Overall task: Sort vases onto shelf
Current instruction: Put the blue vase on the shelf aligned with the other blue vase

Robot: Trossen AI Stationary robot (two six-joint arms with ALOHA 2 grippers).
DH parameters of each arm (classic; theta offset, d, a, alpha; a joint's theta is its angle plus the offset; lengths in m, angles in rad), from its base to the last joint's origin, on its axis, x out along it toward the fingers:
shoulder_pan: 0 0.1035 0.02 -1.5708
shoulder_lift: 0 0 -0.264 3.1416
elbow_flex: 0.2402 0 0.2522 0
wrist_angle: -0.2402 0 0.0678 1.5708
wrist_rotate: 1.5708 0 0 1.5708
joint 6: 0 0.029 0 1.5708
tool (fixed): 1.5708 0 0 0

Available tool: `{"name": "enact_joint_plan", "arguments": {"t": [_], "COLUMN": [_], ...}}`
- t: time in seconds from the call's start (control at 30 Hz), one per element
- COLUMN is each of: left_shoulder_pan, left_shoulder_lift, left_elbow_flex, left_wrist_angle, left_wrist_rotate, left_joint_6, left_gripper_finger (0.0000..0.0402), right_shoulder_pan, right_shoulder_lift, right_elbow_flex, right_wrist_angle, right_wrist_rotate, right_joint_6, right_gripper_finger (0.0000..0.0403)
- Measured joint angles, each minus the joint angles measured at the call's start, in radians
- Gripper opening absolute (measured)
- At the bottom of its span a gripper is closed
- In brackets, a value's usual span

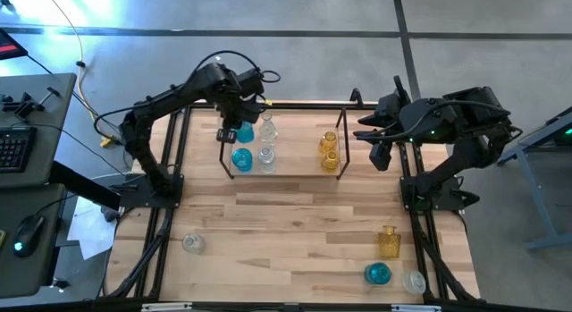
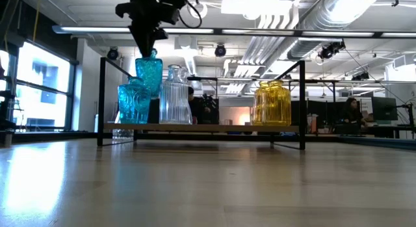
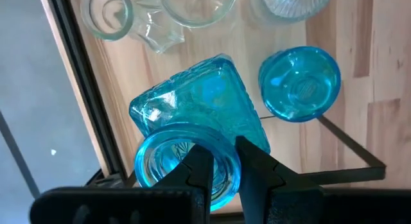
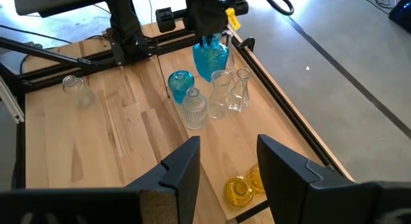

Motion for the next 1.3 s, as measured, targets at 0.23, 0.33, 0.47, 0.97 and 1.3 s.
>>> {"name": "enact_joint_plan", "arguments": {"t": [0.23,0.33,0.47,0.97,1.3], "left_shoulder_pan": [0.003,0.012,0.019,0.03,0.031], "left_shoulder_lift": [0.051,0.066,0.066,0.067,0.067], "left_elbow_flex": [0.0,0.0,0.0,-0.101,-0.101], "left_wrist_angle": [0.004,0.005,0.037,0.063,0.121], "left_wrist_rotate": [-0.029,-0.02,-0.013,0.026,0.026], "left_joint_6": [0.03,0.048,0.049,0.011,0.002], "left_gripper_finger": [0.0036,0.0036,0.0036,0.0036,0.0036], "right_shoulder_pan": [0.0,0.0,0.0,0.0,0.001], "right_shoulder_lift": [0.0,0.0,0.0,0.0,0.0], "right_elbow_flex": [0.0,0.0,0.0,0.0,0.0], "right_wrist_angle": [0.0,0.0,0.0,0.0,0.0], "right_wrist_rotate": [0.0,0.0,-0.001,-0.008,-0.009], "right_joint_6": [0.006,0.009,0.017,0.017,0.016], "right_gripper_finger": [0.0136,0.0136,0.0136,0.0136,0.0136]}}
